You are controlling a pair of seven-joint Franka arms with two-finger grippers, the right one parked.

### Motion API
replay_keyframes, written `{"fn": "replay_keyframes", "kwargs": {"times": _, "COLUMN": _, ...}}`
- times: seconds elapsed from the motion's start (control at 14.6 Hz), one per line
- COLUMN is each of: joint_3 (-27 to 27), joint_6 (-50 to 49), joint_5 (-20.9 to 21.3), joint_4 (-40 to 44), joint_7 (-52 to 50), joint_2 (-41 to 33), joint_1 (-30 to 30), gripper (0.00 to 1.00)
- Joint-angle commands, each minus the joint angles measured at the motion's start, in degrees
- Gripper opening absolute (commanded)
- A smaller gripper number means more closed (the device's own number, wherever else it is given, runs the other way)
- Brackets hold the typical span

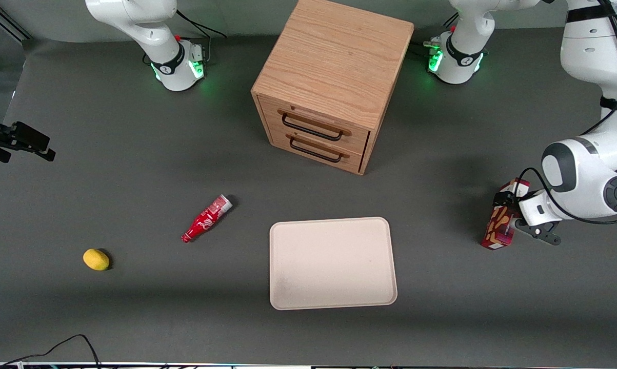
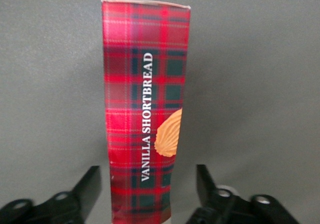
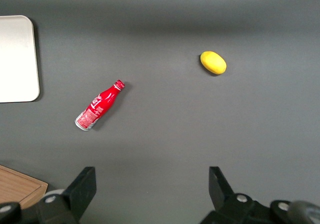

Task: Place red cookie box on tray
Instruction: 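Close the left gripper on the cookie box's end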

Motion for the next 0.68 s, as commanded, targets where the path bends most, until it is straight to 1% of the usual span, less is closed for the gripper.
{"fn": "replay_keyframes", "kwargs": {"times": 0.0, "joint_3": 0.4, "joint_6": 1.1, "joint_5": -1.2, "joint_4": -1.1, "joint_7": 1.1, "joint_2": -0.3, "joint_1": -0.2, "gripper": 0.0}}
{"fn": "replay_keyframes", "kwargs": {"times": 0.41, "joint_3": 0.4, "joint_6": -0.2, "joint_5": -1.3, "joint_4": 0.0, "joint_7": 1.3, "joint_2": -0.4, "joint_1": -0.1, "gripper": 0.0}}
{"fn": "replay_keyframes", "kwargs": {"times": 0.55, "joint_3": 0.6, "joint_6": -3.4, "joint_5": -1.2, "joint_4": 2.6, "joint_7": 1.4, "joint_2": -1.0, "joint_1": -0.1, "gripper": 0.0}}
{"fn": "replay_keyframes", "kwargs": {"times": 0.62, "joint_3": 0.8, "joint_6": -7.0, "joint_5": -1.1, "joint_4": 5.5, "joint_7": 1.4, "joint_2": -1.1, "joint_1": -0.1, "gripper": 0.0}}
